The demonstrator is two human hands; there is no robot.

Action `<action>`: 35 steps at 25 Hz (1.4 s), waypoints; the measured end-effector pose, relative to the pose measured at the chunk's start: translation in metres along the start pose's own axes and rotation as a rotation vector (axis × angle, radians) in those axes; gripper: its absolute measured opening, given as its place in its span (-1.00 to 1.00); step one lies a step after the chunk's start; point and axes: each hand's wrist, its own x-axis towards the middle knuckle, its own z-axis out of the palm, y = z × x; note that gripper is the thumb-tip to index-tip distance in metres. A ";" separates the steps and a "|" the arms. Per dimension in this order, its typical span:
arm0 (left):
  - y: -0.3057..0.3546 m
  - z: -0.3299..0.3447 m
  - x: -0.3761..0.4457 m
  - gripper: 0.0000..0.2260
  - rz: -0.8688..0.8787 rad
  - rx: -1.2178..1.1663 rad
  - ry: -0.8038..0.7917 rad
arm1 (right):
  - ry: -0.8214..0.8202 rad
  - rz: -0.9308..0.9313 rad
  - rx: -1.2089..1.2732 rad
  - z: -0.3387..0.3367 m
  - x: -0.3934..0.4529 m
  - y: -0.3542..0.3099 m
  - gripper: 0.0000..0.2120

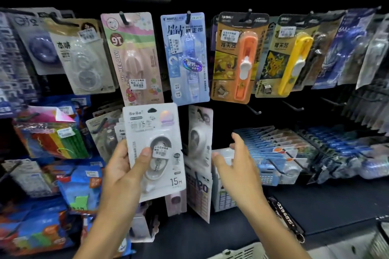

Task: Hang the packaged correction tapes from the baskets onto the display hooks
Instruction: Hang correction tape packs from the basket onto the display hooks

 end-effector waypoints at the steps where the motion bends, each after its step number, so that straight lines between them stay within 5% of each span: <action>1: -0.001 0.004 0.000 -0.74 -0.031 0.008 -0.042 | 0.000 -0.094 0.029 0.004 -0.007 -0.001 -0.45; 4: -0.004 0.019 0.002 -0.76 -0.111 0.090 -0.290 | -0.225 -0.179 0.529 0.018 -0.025 -0.006 -0.52; 6: -0.007 0.023 0.005 -0.81 -0.015 0.367 -0.385 | -0.178 -0.159 0.672 0.020 -0.019 -0.005 -0.53; 9: -0.015 0.012 0.017 -0.69 0.429 1.095 -0.187 | -0.045 -0.106 0.539 0.004 -0.002 0.000 -0.56; 11: -0.021 0.001 0.025 -0.57 0.524 1.316 -0.127 | -0.071 -0.070 0.411 -0.006 0.008 0.003 -0.59; 15: -0.035 -0.008 0.027 -0.45 0.490 1.406 -0.209 | -0.186 -0.091 0.221 -0.003 0.029 -0.003 -0.56; 18: -0.046 -0.008 0.009 -0.45 0.524 1.360 -0.213 | -0.048 -0.233 -0.012 0.013 0.025 0.015 -0.52; 20: -0.062 -0.012 -0.015 -0.45 0.444 1.335 -0.246 | 0.043 -0.215 0.026 0.030 -0.005 0.057 -0.64; 22: -0.089 -0.018 -0.039 -0.47 0.401 1.363 -0.317 | -0.034 -0.061 0.007 0.053 -0.053 0.125 -0.75; 24: -0.120 -0.023 -0.058 -0.51 0.363 1.384 -0.440 | -0.263 0.143 -0.132 0.072 -0.106 0.196 -0.80; 27: -0.177 -0.046 -0.107 -0.60 -0.279 1.309 -0.691 | -0.831 0.316 -0.534 0.089 -0.174 0.275 -0.61; 29: -0.215 -0.073 -0.155 -0.66 -0.690 1.338 -0.821 | -1.077 0.205 -0.745 0.093 -0.200 0.302 -0.46; 31: -0.244 -0.097 -0.195 -0.62 -0.923 1.398 -0.926 | -1.128 0.015 -0.851 0.098 -0.212 0.308 -0.46; 33: -0.266 -0.107 -0.214 -0.44 -0.958 1.421 -0.957 | -1.181 -0.094 -0.830 0.107 -0.220 0.308 -0.46; 35: -0.281 -0.107 -0.219 -0.33 -0.809 1.460 -0.883 | -1.229 -0.061 -0.741 0.115 -0.224 0.303 -0.47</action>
